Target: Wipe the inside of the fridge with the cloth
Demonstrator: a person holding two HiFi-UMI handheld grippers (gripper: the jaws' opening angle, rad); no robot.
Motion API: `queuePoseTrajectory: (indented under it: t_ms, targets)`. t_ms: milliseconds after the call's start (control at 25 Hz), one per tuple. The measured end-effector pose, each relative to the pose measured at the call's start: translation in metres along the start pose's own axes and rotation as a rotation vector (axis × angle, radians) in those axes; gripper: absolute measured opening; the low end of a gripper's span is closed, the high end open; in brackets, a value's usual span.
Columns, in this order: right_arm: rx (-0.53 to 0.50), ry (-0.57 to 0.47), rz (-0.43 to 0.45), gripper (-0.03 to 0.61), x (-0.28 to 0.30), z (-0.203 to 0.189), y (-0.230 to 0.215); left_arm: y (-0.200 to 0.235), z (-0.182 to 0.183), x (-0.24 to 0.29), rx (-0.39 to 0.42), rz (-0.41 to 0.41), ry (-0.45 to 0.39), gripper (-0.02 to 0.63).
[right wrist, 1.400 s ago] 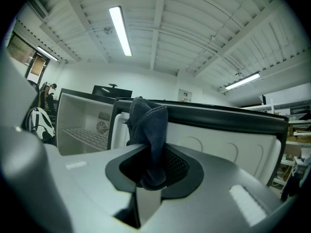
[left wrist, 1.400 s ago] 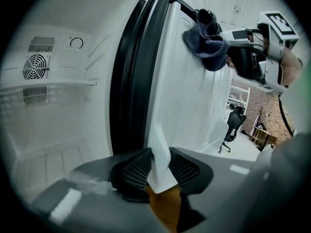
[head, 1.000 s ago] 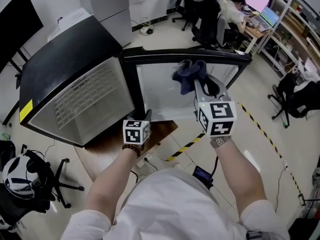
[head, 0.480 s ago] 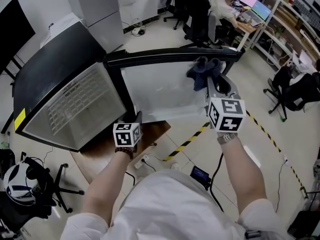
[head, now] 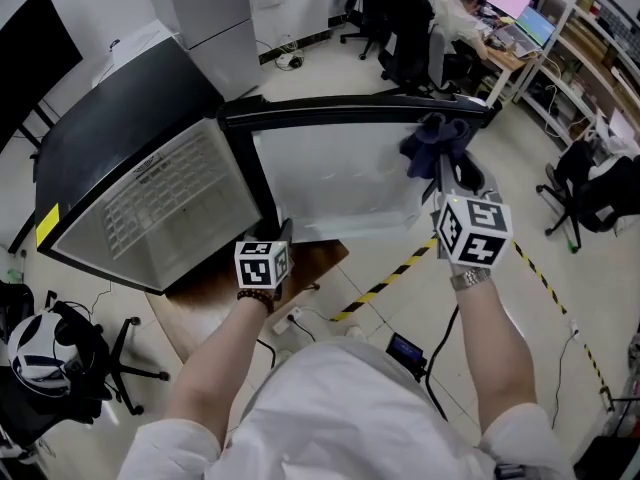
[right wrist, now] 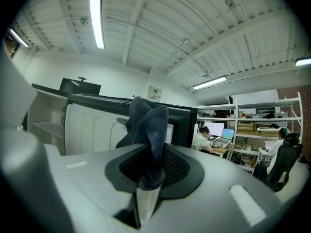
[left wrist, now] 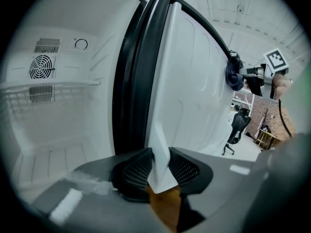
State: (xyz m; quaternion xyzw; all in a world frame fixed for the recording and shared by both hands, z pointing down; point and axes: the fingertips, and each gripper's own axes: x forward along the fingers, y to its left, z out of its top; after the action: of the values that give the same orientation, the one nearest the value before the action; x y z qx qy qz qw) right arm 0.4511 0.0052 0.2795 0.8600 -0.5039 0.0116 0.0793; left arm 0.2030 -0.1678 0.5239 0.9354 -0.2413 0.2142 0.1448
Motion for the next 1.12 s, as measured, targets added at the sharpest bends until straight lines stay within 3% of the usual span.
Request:
queuePoseTrajectory:
  t_ms: [280, 760, 1120]
  targets:
    - [0.046, -0.036, 0.043, 0.071, -0.014, 0.005, 0.026, 0.000, 0.001, 0.001, -0.004, 0.001, 0.003, 0.110]
    - [-0.037, -0.059, 0.453, 0.071, -0.017, 0.010, 0.240, 0.001, -0.001, 0.003, 0.008, -0.014, 0.023, 0.112]
    - [-0.079, 0.010, 0.552, 0.071, 0.010, -0.012, 0.315, 0.002, -0.005, 0.002, -0.029, -0.065, 0.017, 0.112]
